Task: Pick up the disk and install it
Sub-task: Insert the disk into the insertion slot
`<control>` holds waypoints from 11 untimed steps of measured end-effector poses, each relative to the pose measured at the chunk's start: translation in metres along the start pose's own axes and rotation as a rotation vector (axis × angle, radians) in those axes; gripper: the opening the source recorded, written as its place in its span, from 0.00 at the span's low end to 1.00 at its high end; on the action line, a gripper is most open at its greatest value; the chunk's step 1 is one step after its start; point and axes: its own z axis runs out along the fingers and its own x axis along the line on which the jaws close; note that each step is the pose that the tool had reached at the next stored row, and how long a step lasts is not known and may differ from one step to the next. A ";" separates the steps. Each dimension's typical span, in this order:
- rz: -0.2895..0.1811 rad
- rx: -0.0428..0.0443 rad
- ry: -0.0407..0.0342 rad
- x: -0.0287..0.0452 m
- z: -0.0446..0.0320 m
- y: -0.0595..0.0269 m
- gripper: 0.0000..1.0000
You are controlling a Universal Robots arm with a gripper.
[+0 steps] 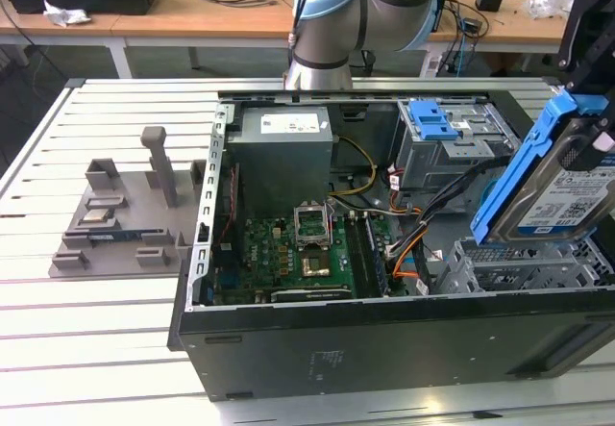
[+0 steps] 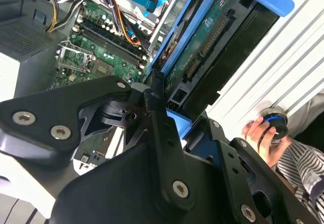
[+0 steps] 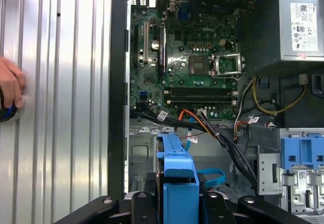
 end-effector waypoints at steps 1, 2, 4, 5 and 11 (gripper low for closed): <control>0.000 0.0000 0.0001 0.0000 0.0009 -0.0001 0.37; 0.000 0.0000 0.0001 0.0001 0.0018 -0.0001 0.37; 0.000 0.0000 0.0001 0.0002 0.0046 -0.0004 0.37; 0.013 0.0005 -0.0009 -0.0012 0.0125 -0.0025 0.37; 0.017 -0.0002 -0.0010 -0.0018 0.0323 -0.0072 0.37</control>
